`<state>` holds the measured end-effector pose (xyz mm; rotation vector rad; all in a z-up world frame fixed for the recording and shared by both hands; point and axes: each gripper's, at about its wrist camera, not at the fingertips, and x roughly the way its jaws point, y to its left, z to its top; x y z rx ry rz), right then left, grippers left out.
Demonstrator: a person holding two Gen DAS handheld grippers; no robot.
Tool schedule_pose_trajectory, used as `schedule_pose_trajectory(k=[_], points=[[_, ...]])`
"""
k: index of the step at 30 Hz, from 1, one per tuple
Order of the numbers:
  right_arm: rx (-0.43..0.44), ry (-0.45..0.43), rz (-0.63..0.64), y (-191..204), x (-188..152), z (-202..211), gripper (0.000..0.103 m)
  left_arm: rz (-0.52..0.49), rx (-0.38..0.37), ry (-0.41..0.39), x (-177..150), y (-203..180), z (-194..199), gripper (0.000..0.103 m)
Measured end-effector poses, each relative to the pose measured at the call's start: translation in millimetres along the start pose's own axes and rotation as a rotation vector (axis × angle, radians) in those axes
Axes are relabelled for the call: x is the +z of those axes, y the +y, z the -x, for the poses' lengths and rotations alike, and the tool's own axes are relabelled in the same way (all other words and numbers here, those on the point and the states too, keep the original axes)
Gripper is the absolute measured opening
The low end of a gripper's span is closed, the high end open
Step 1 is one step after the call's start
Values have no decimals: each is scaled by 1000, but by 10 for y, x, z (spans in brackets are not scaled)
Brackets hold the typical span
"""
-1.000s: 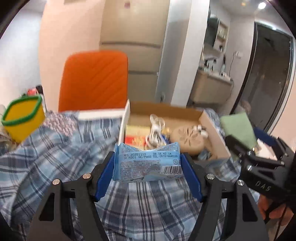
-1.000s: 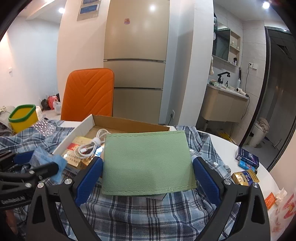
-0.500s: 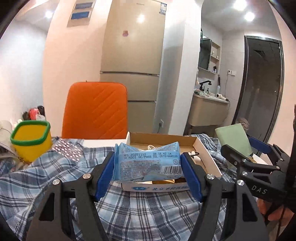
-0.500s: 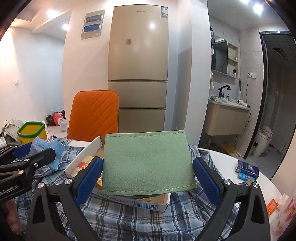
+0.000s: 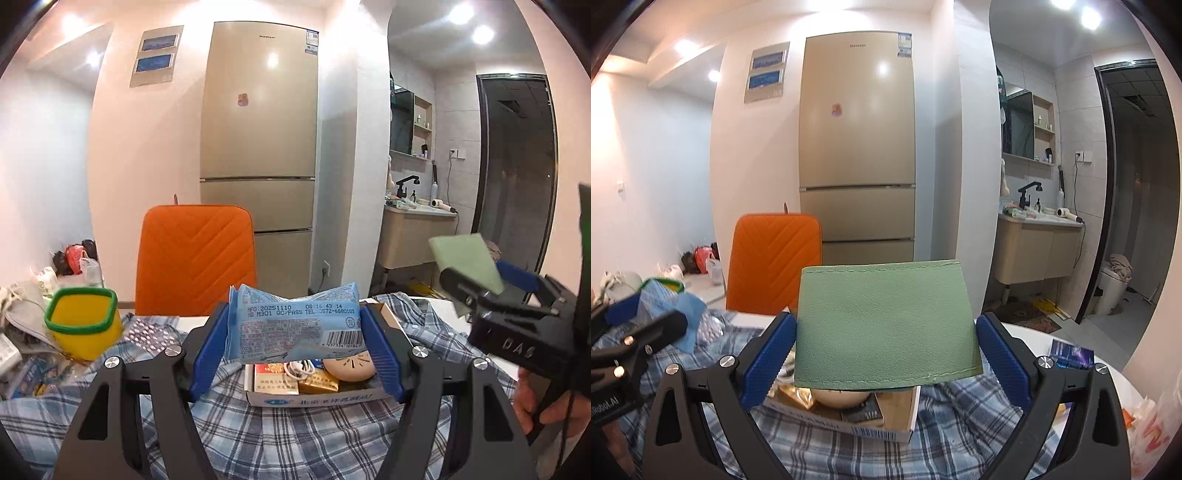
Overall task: Organize soft objects
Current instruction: 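Carry the snack packet and green card over the cardboard box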
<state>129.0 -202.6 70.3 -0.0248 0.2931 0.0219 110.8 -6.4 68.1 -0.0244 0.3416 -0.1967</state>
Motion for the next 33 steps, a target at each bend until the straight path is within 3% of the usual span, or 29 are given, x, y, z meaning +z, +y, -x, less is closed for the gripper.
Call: schedule_pose_trajectory(k=[11, 15, 19, 26, 33], points=[[-6, -122, -30, -55, 595, 164, 99, 10, 52, -50, 494, -29, -13, 69], [-51, -118, -33, -58, 766, 110, 99, 34, 60, -72, 695, 12, -93, 69], [-45, -104, -71, -131, 861, 2, 99, 32, 70, -94, 824, 21, -181, 69], [-61, -80, -86, -164, 782, -256, 99, 37, 76, -70, 738, 49, -488, 69], [-52, 22, -55, -62, 504, -656, 99, 40, 82, 20, 495, 106, -902, 69]])
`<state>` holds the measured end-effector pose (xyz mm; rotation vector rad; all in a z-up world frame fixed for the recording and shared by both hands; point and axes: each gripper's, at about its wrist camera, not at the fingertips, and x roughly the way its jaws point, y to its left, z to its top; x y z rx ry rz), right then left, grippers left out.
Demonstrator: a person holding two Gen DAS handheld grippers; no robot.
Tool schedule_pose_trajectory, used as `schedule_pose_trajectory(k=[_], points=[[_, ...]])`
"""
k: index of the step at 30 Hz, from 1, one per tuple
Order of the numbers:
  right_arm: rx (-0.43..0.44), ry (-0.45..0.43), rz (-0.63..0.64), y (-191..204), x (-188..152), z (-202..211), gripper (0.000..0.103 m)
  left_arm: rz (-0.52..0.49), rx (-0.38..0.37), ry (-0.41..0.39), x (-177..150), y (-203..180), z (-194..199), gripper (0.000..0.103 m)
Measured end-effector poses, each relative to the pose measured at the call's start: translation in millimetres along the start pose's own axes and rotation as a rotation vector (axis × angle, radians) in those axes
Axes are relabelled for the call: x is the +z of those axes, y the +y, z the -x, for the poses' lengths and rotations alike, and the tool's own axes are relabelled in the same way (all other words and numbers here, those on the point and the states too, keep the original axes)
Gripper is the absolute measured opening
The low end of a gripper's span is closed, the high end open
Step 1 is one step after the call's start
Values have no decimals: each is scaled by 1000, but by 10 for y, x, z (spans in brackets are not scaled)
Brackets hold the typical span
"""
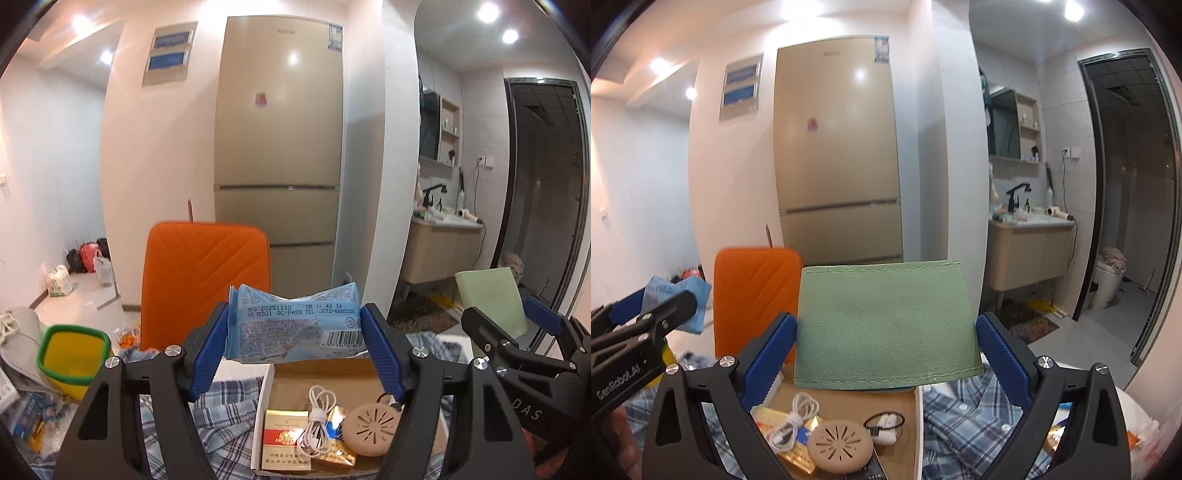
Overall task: Organize soft objects
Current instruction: 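Carry the snack packet and green card over the cardboard box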
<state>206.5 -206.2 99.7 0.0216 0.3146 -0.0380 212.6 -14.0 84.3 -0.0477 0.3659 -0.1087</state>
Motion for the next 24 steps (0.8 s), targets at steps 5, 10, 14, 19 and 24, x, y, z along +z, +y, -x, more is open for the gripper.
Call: schedule_pose_trajectory(k=[5, 10, 14, 19, 24], points=[[-1, 79, 8, 29, -229, -308, 99, 9, 0, 76, -199, 28, -266, 69], [-8, 162, 23, 38, -463, -580, 99, -13, -3, 139, -327, -45, -455, 69], [8, 216, 35, 82, -600, -738, 99, -8, -11, 171, -384, -57, -525, 69], [24, 250, 73, 198, -739, -835, 99, -9, -10, 205, -460, -62, -592, 70], [27, 282, 111, 297, -849, -906, 99, -5, -11, 226, -501, -80, -642, 70]])
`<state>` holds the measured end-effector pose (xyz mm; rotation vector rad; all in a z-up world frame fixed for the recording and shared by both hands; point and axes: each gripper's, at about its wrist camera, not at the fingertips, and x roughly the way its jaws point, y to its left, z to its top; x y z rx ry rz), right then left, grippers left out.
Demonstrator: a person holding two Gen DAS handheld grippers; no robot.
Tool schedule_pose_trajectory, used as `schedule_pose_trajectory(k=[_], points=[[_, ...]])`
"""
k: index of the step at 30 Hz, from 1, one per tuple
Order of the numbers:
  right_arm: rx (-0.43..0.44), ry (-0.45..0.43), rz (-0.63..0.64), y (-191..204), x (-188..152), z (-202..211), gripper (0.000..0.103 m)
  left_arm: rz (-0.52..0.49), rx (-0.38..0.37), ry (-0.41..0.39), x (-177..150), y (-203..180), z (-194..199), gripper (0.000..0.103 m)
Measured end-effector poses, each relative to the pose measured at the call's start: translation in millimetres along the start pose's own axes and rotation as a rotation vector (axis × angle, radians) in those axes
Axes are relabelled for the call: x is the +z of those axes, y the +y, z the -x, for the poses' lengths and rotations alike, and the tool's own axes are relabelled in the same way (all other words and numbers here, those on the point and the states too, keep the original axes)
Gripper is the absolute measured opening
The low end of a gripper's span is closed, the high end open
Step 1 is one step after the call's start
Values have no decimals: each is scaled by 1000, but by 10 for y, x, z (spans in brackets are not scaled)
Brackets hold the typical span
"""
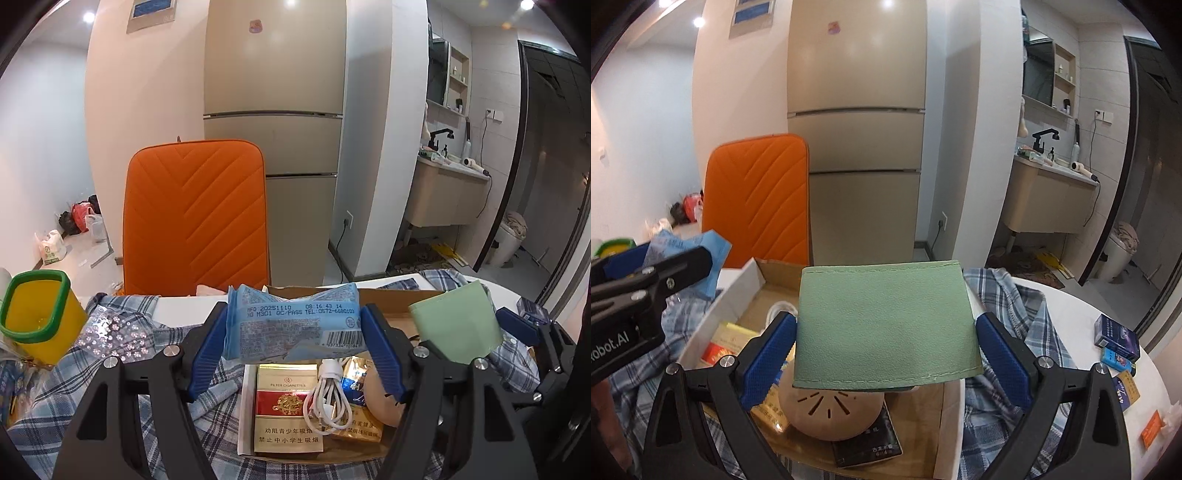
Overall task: Organize soft objects
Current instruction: 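Carry the snack packet and green card over the cardboard box, then lower the snack packet and green card into the box and open both tools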
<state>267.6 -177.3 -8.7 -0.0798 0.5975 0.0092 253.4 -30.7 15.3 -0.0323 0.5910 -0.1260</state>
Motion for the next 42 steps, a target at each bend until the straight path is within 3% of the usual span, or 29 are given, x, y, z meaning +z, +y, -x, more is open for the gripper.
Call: schedule_pose_trajectory(k=[9, 12, 17, 35, 42], points=[[21, 26, 38, 117, -66, -88, 99, 3, 4, 19, -17, 50, -52, 71], [47, -6, 27, 102, -87, -68, 99, 1, 19, 6, -15, 66, -35, 74], [28, -5, 53, 116, -95, -83, 100, 3, 33, -45, 4, 79, 39, 96], [-7, -140, -23, -116, 102, 302, 100, 27, 28, -133, 148, 154, 355, 96], [-51, -251, -37, -213, 212, 620, 101, 31, 31, -186, 224, 145, 566, 96]])
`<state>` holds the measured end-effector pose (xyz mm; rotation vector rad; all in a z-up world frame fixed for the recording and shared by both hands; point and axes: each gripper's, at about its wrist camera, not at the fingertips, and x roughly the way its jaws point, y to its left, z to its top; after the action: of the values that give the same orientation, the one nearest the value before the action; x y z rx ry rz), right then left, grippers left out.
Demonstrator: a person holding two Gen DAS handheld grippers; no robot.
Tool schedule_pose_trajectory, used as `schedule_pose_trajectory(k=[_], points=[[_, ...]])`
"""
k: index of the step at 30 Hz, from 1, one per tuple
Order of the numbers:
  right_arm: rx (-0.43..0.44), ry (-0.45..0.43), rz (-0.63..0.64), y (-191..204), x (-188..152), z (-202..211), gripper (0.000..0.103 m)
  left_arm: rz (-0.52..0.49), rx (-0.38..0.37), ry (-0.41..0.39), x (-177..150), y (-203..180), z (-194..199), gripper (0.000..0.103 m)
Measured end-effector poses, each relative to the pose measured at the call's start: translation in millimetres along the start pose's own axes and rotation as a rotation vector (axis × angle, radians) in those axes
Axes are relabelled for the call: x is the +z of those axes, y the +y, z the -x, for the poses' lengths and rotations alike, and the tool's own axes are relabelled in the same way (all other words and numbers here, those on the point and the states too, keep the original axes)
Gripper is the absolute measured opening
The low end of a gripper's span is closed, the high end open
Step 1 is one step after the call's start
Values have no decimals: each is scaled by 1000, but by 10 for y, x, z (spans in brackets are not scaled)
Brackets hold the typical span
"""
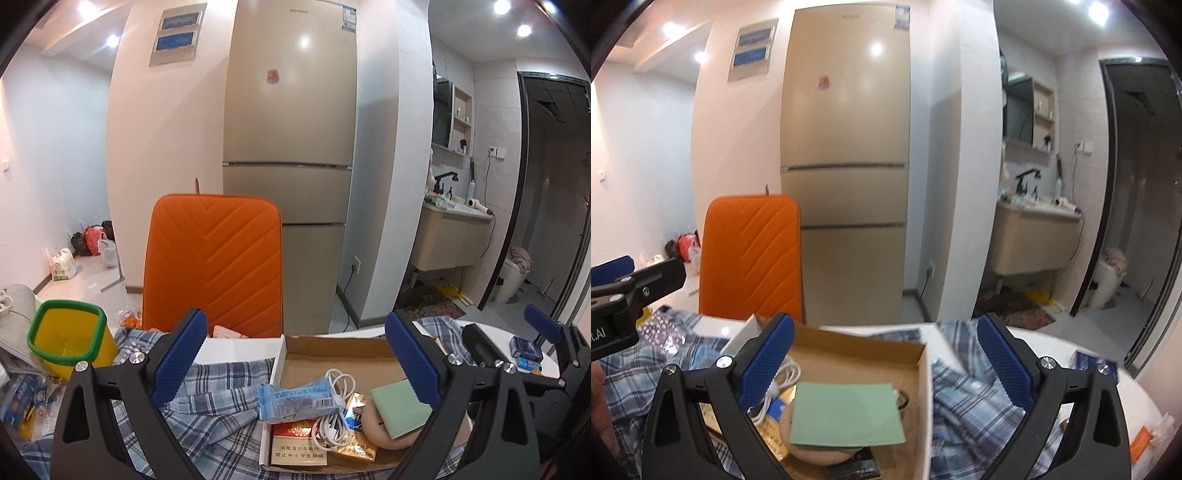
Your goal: Organize soft objects
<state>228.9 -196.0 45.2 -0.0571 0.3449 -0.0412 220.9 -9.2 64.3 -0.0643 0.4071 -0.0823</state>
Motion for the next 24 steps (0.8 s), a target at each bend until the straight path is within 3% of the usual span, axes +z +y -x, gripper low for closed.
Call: schedule_pose_trajectory(k=[16, 24], points=[[-11, -189, -28, -243, 463, 929, 102, 12, 13, -130, 231, -65, 744, 96], [-15, -269, -22, -322, 450, 1484, 102, -42, 60, -184, 68, -117, 1285, 96]])
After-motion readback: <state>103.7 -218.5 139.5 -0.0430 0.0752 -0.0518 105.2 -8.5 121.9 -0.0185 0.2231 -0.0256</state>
